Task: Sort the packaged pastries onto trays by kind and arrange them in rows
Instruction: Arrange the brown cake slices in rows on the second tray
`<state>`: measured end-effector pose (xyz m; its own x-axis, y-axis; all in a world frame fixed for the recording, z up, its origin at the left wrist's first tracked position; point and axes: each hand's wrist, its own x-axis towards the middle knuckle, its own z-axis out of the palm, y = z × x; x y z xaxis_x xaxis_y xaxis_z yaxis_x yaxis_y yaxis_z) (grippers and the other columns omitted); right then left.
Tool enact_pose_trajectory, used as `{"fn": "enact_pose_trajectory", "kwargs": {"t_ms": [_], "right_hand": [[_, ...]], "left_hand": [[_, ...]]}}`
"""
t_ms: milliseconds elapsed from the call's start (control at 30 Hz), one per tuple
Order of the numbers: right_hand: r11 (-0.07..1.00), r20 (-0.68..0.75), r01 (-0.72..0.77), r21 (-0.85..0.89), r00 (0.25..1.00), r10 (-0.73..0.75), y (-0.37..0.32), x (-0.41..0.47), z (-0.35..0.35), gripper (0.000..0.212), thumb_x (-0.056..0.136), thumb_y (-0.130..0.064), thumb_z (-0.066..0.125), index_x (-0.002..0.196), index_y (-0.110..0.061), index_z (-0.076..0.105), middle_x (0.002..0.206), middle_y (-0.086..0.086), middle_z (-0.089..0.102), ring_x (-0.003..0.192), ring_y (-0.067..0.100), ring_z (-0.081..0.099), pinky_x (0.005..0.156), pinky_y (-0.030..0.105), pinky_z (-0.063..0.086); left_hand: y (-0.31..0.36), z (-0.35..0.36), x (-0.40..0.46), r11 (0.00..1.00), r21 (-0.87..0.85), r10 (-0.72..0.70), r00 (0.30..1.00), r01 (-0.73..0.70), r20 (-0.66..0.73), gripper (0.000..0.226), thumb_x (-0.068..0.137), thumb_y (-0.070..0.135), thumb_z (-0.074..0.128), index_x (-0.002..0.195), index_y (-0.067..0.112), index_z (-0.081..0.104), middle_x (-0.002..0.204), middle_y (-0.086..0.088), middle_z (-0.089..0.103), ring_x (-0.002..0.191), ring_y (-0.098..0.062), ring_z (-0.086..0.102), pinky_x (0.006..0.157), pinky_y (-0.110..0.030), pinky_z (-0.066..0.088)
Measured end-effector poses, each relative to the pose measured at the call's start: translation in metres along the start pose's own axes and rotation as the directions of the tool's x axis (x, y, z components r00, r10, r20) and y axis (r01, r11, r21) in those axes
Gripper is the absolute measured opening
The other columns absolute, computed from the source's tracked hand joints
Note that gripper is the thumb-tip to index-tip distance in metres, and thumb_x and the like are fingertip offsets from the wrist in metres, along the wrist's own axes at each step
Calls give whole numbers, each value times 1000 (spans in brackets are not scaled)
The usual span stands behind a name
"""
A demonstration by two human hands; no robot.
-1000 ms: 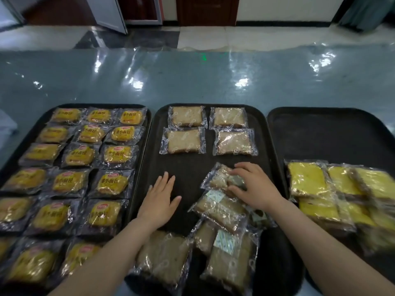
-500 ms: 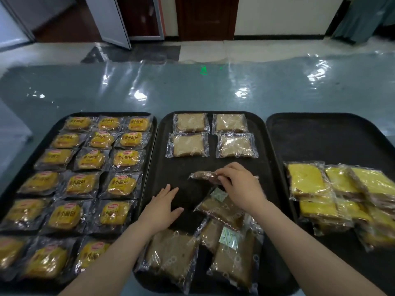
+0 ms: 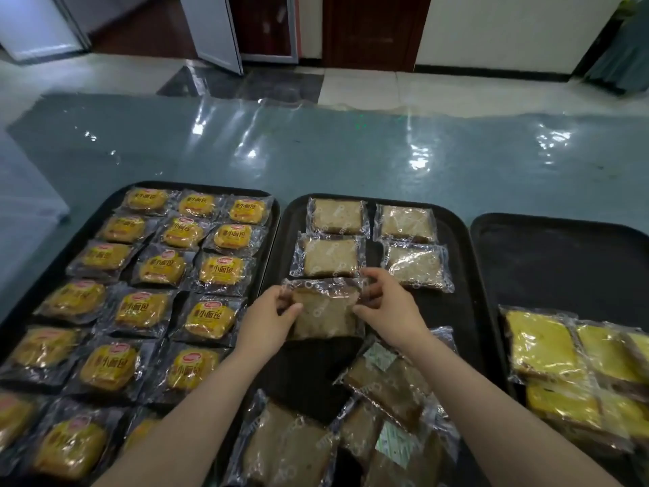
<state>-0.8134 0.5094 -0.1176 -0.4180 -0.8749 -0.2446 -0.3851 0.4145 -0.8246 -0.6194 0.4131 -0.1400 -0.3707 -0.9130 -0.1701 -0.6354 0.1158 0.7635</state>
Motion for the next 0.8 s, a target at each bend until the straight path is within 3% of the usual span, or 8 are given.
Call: {"fn": "enact_pose_trajectory", "kwargs": {"t_ms": [67, 167, 267, 400, 500, 633, 800], "right_hand": [[999, 27, -33, -33, 999, 34, 12, 6, 5, 66, 83, -9, 71, 134, -39, 40, 94, -11, 59, 80, 5, 61, 62, 20, 52], [997, -43, -63, -35, 997, 62, 25, 14, 13, 61, 84, -4, 68, 130, -35, 41, 86, -8, 61, 77, 6, 61, 61, 20, 50], [996, -109, -85, -8, 990, 84, 34, 19, 18, 57, 85, -2, 66, 127, -32, 42, 83, -7, 61, 78, 6, 60, 65, 21, 50], [997, -150, -68, -25, 987, 63, 38, 22, 22, 59, 86, 0, 64, 131, -31, 42, 85, -9, 59, 81, 5, 59, 74, 27, 53], [998, -165, -58, -8, 985, 56, 37, 24, 23, 60, 87, 0, 62, 135, -31, 42, 89, -11, 58, 85, 5, 58, 79, 30, 53], [997, -143, -46, 54, 988, 54, 39, 23, 21, 57, 89, -1, 61, 134, -32, 45, 106, -15, 58, 91, -2, 56, 69, 13, 47], [998, -163, -29, -52, 986, 21, 35, 9, 6, 34, 89, -8, 64, 118, -25, 59, 105, -13, 60, 91, -1, 55, 84, 22, 48]], "left_hand": [[-5, 8, 3, 996, -63, -59, 996, 63, 69, 51, 84, 27, 69, 129, 22, 45, 113, 9, 58, 100, -7, 56, 74, -18, 40], [-10, 20, 2, 994, -83, -66, 993, 74, 95, 79, 81, 23, 72, 144, 27, 25, 125, 17, 44, 109, -3, 47, 91, -22, 37], [-18, 28, -3, 1000, 5, 24, 998, -24, 52, 75, 85, 20, 67, 145, 33, 25, 142, 14, 34, 121, -3, 42, 103, -28, 37], [-27, 37, -10, 968, 196, 137, 983, -159, 124, 63, 89, 23, 60, 143, 39, 31, 153, 18, 16, 137, -8, 21, 109, -24, 19], [-29, 37, -11, 958, 230, 146, 982, -170, 118, 61, 91, 23, 57, 143, 41, 30, 154, 18, 14, 138, -8, 18, 108, -24, 18], [-29, 35, -15, 953, 266, 118, 985, -147, 124, 62, 92, 23, 55, 145, 40, 28, 155, 15, 13, 140, -11, 17, 110, -28, 20], [-23, 27, -22, 954, 249, 128, 978, -166, 162, 64, 95, 19, 51, 148, 37, 21, 158, 10, 3, 144, -13, 7, 113, -28, 12]]}}
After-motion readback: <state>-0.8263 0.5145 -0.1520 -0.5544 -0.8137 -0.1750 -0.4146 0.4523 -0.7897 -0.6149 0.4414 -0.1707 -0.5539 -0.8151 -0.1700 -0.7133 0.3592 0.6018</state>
